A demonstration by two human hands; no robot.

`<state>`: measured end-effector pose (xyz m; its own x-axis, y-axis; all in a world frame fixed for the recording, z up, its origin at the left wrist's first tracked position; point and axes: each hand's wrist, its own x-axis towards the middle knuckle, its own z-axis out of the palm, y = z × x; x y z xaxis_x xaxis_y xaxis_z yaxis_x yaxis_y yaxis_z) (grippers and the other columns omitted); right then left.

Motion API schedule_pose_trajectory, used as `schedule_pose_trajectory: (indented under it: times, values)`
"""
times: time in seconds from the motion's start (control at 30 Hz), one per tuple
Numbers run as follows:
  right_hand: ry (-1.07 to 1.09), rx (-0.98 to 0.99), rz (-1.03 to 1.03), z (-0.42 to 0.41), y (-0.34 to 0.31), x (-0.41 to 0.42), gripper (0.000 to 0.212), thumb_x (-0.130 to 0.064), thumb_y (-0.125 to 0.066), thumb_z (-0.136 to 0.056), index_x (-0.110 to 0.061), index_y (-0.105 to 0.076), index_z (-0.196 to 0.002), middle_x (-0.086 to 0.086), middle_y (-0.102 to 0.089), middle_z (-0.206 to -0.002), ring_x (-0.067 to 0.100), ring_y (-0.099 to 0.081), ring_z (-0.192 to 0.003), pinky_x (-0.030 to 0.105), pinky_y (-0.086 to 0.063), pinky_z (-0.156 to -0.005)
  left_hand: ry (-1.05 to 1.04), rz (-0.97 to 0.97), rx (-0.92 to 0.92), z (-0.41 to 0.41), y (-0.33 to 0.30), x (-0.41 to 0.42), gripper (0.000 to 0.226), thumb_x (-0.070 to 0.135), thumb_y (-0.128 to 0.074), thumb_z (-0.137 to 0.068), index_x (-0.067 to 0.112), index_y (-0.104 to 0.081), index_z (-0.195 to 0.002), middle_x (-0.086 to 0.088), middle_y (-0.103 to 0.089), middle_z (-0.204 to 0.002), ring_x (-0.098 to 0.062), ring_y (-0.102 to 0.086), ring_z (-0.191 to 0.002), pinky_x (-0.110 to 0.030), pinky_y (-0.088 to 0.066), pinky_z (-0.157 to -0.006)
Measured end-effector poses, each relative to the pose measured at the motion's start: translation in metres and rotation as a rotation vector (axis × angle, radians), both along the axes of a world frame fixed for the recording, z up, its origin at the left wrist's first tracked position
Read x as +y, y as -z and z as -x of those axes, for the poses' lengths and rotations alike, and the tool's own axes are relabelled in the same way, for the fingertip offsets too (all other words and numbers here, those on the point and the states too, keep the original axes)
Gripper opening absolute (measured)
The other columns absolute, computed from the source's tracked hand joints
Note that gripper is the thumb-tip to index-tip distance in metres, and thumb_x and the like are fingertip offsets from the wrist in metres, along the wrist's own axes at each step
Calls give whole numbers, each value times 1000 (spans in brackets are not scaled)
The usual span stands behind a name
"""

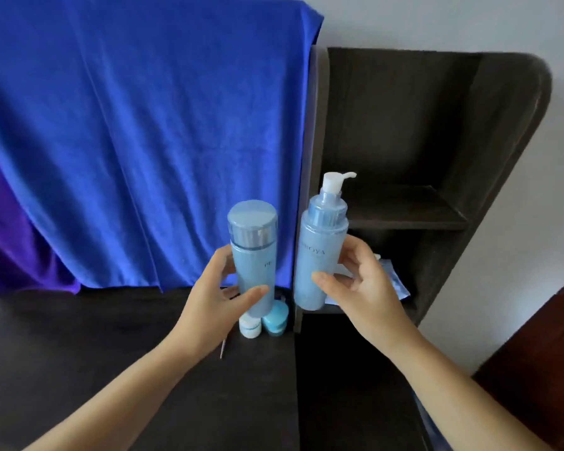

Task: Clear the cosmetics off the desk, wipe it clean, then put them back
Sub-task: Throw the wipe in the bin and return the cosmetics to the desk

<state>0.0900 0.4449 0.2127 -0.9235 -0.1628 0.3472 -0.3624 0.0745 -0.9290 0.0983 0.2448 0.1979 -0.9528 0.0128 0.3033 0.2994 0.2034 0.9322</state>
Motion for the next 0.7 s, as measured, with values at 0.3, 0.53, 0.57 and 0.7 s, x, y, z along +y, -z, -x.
schedule_pose_trajectory:
  times: [0.3,0.53,0.57,0.7]
  values:
    - [151,-259,-68,65,110,-167,39,-5,-70,-77,-35,-54,-97,-7,-65,-103,-4,-59,-92,8,-46,-75,-100,97,-253,65,84,-174,47,5,-70,-77,23,-48,-115,12,-61,-109,-7,-56,-107,-14,-44,-80]
    - [289,-378,-157,125,188,-238,30,-10,-70,-77,-17,-52,-100,1,-65,-94,0,-61,-82,14,-46,-73,-50,104,-365,127,161,-207,46,3,-69,-77,34,-48,-103,12,-61,-103,-5,-57,-102,-24,-47,-87]
    - [301,-386,-182,132,197,-242,29,-11,-70,-77,-15,-52,-99,3,-65,-92,7,-61,-82,20,-47,-73,-43,97,-366,132,171,-206,48,4,-69,-77,40,-47,-100,13,-60,-103,-2,-57,-101,-25,-48,-87]
    - [371,-386,-235,147,223,-244,33,-27,-68,-69,-31,-50,-97,5,-62,-95,20,-62,-94,43,-53,-85,-41,80,-354,147,199,-196,48,6,-67,-78,46,-45,-94,5,-58,-105,-7,-56,-101,-23,-48,-84]
